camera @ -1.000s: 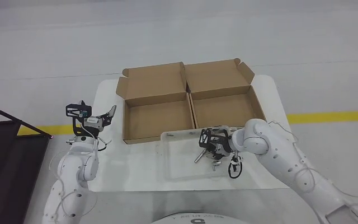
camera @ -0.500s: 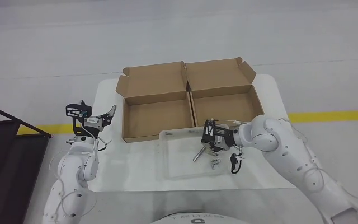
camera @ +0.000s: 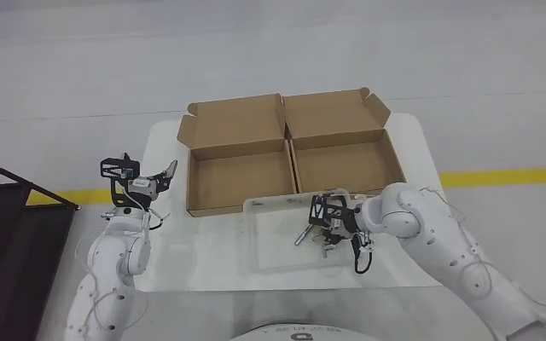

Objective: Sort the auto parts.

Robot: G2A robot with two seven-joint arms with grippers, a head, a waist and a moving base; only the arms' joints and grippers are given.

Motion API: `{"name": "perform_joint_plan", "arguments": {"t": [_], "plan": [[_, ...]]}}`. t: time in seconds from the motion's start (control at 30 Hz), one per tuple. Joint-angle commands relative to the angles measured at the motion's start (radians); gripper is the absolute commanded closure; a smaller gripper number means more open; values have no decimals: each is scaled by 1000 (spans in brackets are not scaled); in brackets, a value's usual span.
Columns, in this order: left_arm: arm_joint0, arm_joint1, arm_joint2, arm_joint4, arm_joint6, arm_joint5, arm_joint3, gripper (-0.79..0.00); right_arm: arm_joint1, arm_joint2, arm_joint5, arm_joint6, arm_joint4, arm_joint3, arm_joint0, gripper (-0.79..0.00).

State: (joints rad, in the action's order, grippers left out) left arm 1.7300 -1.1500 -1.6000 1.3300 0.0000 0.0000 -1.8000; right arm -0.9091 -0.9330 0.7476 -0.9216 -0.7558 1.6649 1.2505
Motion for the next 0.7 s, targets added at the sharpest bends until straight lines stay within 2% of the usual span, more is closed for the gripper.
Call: {"name": "perform_joint_plan", "arguments": {"t": [0.0,0.17,0.37,0.47,0.5,0.53,0.57,0.67], "plan": [[0,0,0,0,0,0,0,-785,0,6,-8,-3,-8,-2,-2,-336],[0,0,0,0,0,0,0,-785,-1,20,-26,-9,-24,-18,-8,-289],[0,0,0,0,0,0,0,-785,-7,47,-50,-13,-47,-28,-28,-320],[0,0,0,0,0,0,0,-785,-10,60,-60,-17,-64,-28,-37,-311],[0,0,0,0,0,0,0,-785,-12,66,-67,-18,-73,-28,-41,-283],[0,0,0,0,0,0,0,-785,-13,70,-73,-18,-79,-28,-44,-215],[0,0,0,0,0,0,0,-785,-13,72,-77,-18,-84,-28,-46,0],[0,0,0,0,0,0,0,-785,-16,81,-85,-9,-96,-28,-51,0]]}}
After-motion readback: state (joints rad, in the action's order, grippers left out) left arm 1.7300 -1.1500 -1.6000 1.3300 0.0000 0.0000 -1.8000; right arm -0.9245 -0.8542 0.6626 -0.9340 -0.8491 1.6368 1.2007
